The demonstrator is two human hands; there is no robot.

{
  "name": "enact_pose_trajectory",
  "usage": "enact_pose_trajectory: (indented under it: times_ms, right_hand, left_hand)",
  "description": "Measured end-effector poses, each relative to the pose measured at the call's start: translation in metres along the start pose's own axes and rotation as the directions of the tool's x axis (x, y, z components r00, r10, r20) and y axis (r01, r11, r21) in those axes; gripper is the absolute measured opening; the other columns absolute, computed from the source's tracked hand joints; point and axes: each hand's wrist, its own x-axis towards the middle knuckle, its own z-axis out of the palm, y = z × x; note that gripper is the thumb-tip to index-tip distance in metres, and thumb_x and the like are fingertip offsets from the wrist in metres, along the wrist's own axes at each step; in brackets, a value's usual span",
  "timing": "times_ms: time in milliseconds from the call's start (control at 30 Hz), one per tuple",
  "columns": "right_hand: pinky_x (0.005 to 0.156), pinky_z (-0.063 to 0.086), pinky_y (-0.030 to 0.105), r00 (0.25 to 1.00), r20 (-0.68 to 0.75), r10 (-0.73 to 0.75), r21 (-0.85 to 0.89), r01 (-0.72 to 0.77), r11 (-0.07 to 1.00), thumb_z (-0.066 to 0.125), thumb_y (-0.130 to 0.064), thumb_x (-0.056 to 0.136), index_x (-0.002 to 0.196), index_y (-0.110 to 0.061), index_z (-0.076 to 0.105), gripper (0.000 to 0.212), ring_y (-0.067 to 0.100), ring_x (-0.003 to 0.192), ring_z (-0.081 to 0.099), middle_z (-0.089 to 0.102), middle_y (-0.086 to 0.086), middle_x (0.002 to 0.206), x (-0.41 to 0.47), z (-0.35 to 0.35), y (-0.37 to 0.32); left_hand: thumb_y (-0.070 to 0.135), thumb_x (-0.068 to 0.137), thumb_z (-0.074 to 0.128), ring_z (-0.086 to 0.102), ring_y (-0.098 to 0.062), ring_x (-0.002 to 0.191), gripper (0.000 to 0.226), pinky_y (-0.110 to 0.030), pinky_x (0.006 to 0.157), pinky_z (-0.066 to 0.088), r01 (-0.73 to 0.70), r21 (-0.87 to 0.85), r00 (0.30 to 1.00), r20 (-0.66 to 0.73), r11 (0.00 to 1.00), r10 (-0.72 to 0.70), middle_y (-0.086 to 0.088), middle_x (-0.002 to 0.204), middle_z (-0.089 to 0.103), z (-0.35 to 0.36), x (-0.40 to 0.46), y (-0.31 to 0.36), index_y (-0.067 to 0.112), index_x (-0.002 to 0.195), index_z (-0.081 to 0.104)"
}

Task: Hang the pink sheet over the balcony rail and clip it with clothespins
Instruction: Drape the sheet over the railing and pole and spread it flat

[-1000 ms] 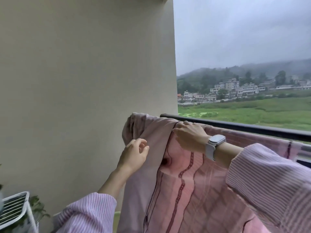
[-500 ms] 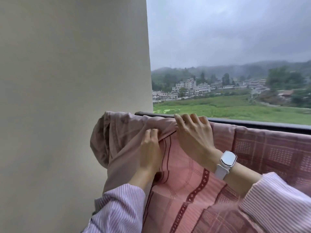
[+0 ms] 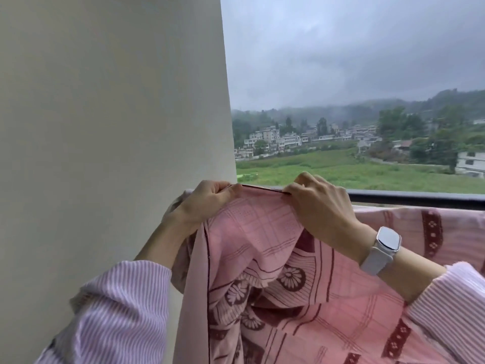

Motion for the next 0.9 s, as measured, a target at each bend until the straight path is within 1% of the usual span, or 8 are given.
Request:
enact_pose_trajectory:
  times_ms: [200, 267, 333, 433, 533, 600, 767, 900]
  right_hand:
    - [0.062, 0.046, 0.031, 0.992, -0.122, 0.033, 0.21, -0.007, 0.978, 0.042, -0.012, 0.094, 0.1, -0.004, 0.063, 0.023, 0.025, 0.074, 0.059, 0.064, 0.01, 0.096, 0.105, 0.018, -0.064]
    - [0.073, 0.051, 0.036, 0.998, -0.07, 0.005, 0.331, 0.018, 0.943, 0.043, -0.007, 0.093, 0.098, -0.001, 0.064, 0.022, 0.027, 0.08, 0.06, 0.065, 0.014, 0.097, 0.134, 0.032, -0.088]
    - [0.08, 0.049, 0.035, 0.985, 0.151, -0.084, 0.415, 0.015, 0.91, 0.042, -0.007, 0.093, 0.104, -0.001, 0.061, 0.023, 0.028, 0.091, 0.061, 0.064, 0.016, 0.104, 0.139, 0.051, -0.103]
    - [0.09, 0.045, 0.031, 0.912, 0.383, -0.144, 0.389, -0.018, 0.921, 0.038, -0.015, 0.096, 0.125, -0.012, 0.051, 0.032, 0.023, 0.111, 0.055, 0.056, 0.007, 0.126, 0.114, 0.066, -0.103]
    - [0.092, 0.043, 0.03, 0.97, 0.241, -0.01, 0.338, -0.075, 0.938, 0.036, -0.019, 0.097, 0.129, -0.023, 0.046, 0.035, 0.018, 0.114, 0.052, 0.05, 0.0, 0.133, 0.09, 0.057, -0.092]
    - [0.086, 0.044, 0.033, 0.984, 0.147, 0.104, 0.249, -0.138, 0.959, 0.038, -0.023, 0.096, 0.128, -0.023, 0.047, 0.034, 0.019, 0.111, 0.053, 0.053, 0.0, 0.129, 0.077, 0.048, -0.081]
    - [0.08, 0.045, 0.037, 0.981, 0.136, 0.139, -0.031, -0.136, 0.99, 0.055, -0.041, 0.084, 0.12, -0.017, 0.054, 0.043, 0.024, 0.105, 0.054, 0.059, 0.003, 0.116, 0.033, 0.039, -0.054]
    - [0.064, 0.049, 0.036, 1.0, -0.004, 0.027, -0.071, -0.027, 0.997, 0.068, -0.02, 0.077, 0.084, -0.012, 0.061, 0.012, 0.027, 0.077, 0.06, 0.064, 0.004, 0.084, 0.022, 0.051, -0.049]
  left_hand:
    - [0.027, 0.092, 0.048, 0.033, -0.022, 0.054, 0.041, -0.029, 0.054, 0.025, -0.005, -0.079, 0.812, -0.582, 0.997, -0.042, -0.005, 0.052, 0.036, -0.058, 0.037, -0.02, 0.012, 0.055, 0.039]
    - [0.023, 0.092, 0.046, 0.05, -0.038, 0.071, 0.033, -0.034, 0.061, 0.034, 0.082, -0.007, 0.726, -0.684, 0.997, -0.065, -0.023, 0.073, 0.056, -0.082, 0.051, -0.039, 0.008, 0.063, 0.047]
    - [0.018, 0.091, 0.046, 0.053, -0.037, 0.1, 0.019, -0.036, 0.081, 0.041, 0.181, 0.026, 0.74, -0.662, 0.983, -0.118, -0.025, 0.11, 0.057, -0.093, 0.053, -0.062, 0.003, 0.098, 0.055]
    - [0.034, 0.09, 0.049, 0.034, -0.029, 0.126, 0.041, -0.037, 0.105, 0.028, 0.077, 0.109, 0.862, -0.508, 0.991, -0.011, -0.017, 0.137, 0.035, -0.074, 0.033, -0.084, 0.015, 0.126, 0.044]
    - [0.078, 0.073, 0.023, 0.004, -0.02, 0.139, 0.071, -0.053, 0.112, 0.017, -0.066, 0.446, 0.939, -0.274, 0.893, 0.207, 0.0, 0.15, 0.018, -0.038, 0.006, -0.084, 0.037, 0.13, 0.033]
    - [0.084, 0.067, 0.017, -0.004, -0.02, 0.14, 0.079, -0.061, 0.11, 0.01, -0.114, 0.65, 0.95, -0.15, 0.751, 0.274, 0.005, 0.152, 0.012, -0.017, 0.001, -0.084, 0.04, 0.132, 0.027]
    - [0.053, 0.082, 0.047, 0.054, -0.022, 0.114, 0.041, -0.062, 0.105, 0.022, -0.197, 0.646, 0.847, -0.268, 0.738, 0.46, -0.001, 0.112, 0.065, 0.007, 0.007, -0.085, 0.017, 0.094, 0.061]
    - [0.026, 0.087, 0.057, 0.06, -0.027, 0.088, 0.014, -0.044, 0.098, 0.036, -0.131, 0.596, 0.759, -0.455, 0.793, 0.467, -0.006, 0.078, 0.07, -0.003, 0.012, -0.07, 0.014, 0.082, 0.057]
